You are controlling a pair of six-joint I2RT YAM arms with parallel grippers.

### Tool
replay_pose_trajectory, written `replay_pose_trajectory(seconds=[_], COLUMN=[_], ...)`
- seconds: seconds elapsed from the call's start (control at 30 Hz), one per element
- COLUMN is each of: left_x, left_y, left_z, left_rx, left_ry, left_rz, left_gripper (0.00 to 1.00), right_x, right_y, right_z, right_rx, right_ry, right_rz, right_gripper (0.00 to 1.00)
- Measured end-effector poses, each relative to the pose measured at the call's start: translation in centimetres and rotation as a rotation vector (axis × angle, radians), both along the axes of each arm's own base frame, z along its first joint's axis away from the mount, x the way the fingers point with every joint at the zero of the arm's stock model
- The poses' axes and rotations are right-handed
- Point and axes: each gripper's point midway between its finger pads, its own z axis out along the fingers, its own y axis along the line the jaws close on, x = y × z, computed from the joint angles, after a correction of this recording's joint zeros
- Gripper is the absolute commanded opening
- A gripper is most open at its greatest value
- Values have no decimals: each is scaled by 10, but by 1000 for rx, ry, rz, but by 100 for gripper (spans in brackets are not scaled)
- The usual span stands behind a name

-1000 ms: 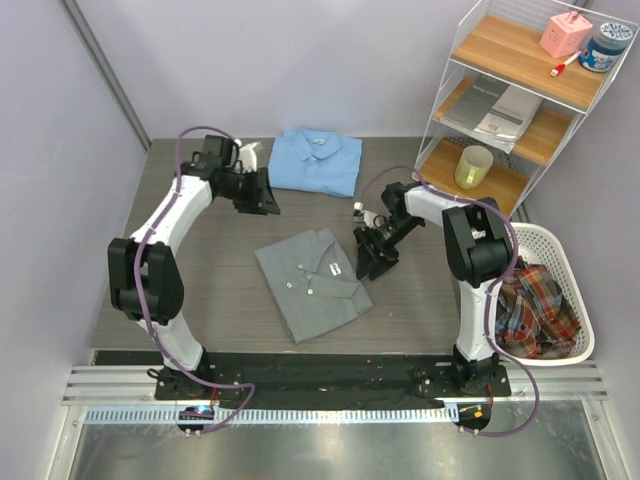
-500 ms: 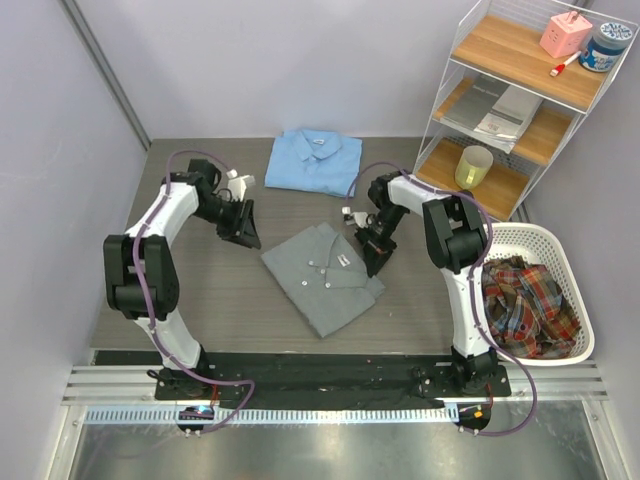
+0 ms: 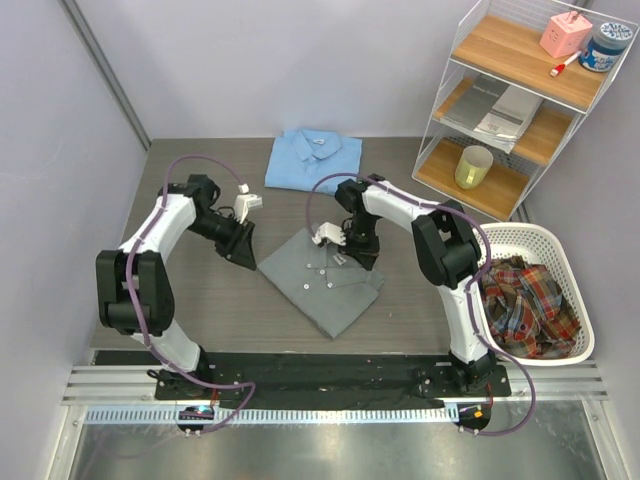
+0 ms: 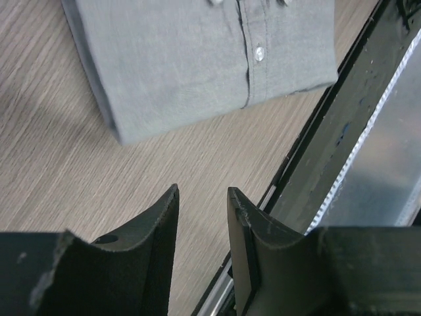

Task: Fold and stack the long sleeve shirts
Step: Fold the shirt

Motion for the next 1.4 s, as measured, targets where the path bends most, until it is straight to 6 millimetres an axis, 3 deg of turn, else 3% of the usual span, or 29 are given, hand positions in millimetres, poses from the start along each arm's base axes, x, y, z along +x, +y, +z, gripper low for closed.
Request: replay_pose_trajectory(seconds=[0.17,0.23,0.3,0.33,0.47,0.63,0.8,0.97,1.1,1.2,1.23,1.27,1.3,1.33,1.4], left_x=[-8,-6,0,4,29,76,118,126,117,114,114,114,113,112,111], left_y=[1,1,0,-2,-12,-34,-49,-46,-42,-43,-44,-45,-45,-45,-44], left_z=[4,0,-3,-5,-20,-31,-37,-65,-85,-89,-89,-90,-91,-93,-95], left_rx=[0,6,8,5,-4,22,40,84,122,133,139,141,143,150,158], left_ry=[-48,-47,-33,-25,22,-31,-88,-41,13,32,27,29,33,33,39], left_rz=[-32,-19,14,31,86,73,71,64,43,20,13,8,7,3,2], left_gripper=[40,41,41,41,41,41,43,43,38,29,21,16,11,0,0], right_x=[14,23,39,47,97,135,132,116,109,105,102,104,104,104,106], right_y=[10,15,24,29,48,33,12,15,21,23,27,27,27,27,25], right_z=[2,3,6,7,16,34,48,45,35,16,14,14,14,13,10], right_rx=[66,112,162,186,315,384,410,424,435,419,433,433,434,434,429], right_ry=[-65,-101,-156,-188,-352,-408,-319,-200,-121,-59,-28,-31,-29,-27,-27], right_rz=[204,274,307,313,272,22,-246,-396,-471,-514,-527,-532,-535,-540,-547], right_gripper=[2,16,23,31,32,31,38,46,44,37,35,31,20,14,1])
